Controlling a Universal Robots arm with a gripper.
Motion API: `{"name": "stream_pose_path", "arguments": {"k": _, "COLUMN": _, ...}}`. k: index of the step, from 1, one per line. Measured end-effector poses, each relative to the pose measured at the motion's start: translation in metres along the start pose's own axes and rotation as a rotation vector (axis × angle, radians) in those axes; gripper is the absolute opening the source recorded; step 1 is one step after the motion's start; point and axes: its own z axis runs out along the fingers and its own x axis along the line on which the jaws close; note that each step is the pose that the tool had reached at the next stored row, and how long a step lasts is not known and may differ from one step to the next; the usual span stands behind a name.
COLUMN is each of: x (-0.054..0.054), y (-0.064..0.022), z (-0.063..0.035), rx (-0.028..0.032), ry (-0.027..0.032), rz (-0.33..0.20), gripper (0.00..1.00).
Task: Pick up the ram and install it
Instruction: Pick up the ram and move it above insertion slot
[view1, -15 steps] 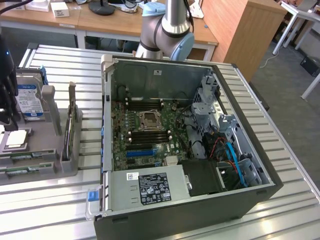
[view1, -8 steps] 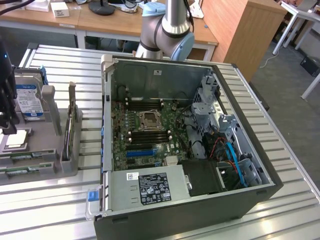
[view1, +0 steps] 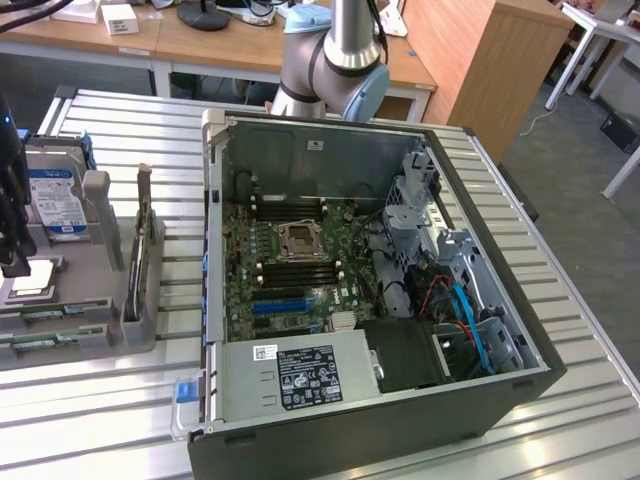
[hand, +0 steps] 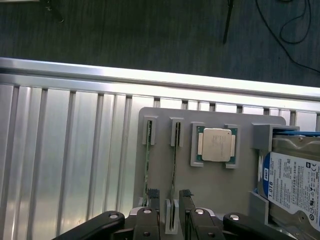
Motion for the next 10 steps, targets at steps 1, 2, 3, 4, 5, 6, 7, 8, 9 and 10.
{"name": "stream_pose_path", "arguments": {"k": 1, "x": 0.0000, "y": 0.0000, "z": 0.0000, "rx": 0.0001, "ry": -0.0001, "rz": 0.000, "gripper": 0.30}}
{"name": "stream_pose_path", "arguments": {"k": 2, "x": 0.0000, "y": 0.0000, "z": 0.0000, "rx": 0.0001, "ry": 0.0000, "rz": 0.000, "gripper": 0.30}}
{"name": "stream_pose_path", "arguments": {"k": 3, "x": 0.0000, "y": 0.0000, "z": 0.0000, "rx": 0.0001, "ry": -0.0001, "rz": 0.000, "gripper": 0.30}}
{"name": "stream_pose_path", "arguments": {"k": 4, "x": 0.0001, "y": 0.0000, "z": 0.0000, "rx": 0.0001, "ry": -0.0001, "rz": 0.000, "gripper": 0.30}}
{"name": "stream_pose_path", "arguments": {"k": 5, "x": 0.0001, "y": 0.0000, "z": 0.0002, "rx": 0.0001, "ry": -0.0001, "rz": 0.000, "gripper": 0.30}}
{"name": "stream_pose_path", "arguments": {"k": 6, "x": 0.0001, "y": 0.0000, "z": 0.0012, "rx": 0.0004, "ry": -0.0002, "rz": 0.000, "gripper": 0.30}}
{"name": "stream_pose_path", "arguments": {"k": 7, "x": 0.0002, "y": -0.0001, "z": 0.0024, "rx": 0.0000, "ry": 0.0000, "rz": 0.000, "gripper": 0.30}}
{"name": "stream_pose_path", "arguments": {"k": 8, "x": 0.0002, "y": -0.0002, "z": 0.0040, "rx": 0.0000, "ry": 0.0000, "rz": 0.000, "gripper": 0.30}}
{"name": "stream_pose_path", "arguments": {"k": 9, "x": 0.0002, "y": -0.0003, "z": 0.0059, "rx": 0.0001, "ry": -0.0001, "rz": 0.000, "gripper": 0.30}}
{"name": "stream_pose_path", "arguments": {"k": 10, "x": 0.0002, "y": -0.0003, "z": 0.0075, "rx": 0.0001, "ry": -0.0001, "rz": 0.000, "gripper": 0.30}}
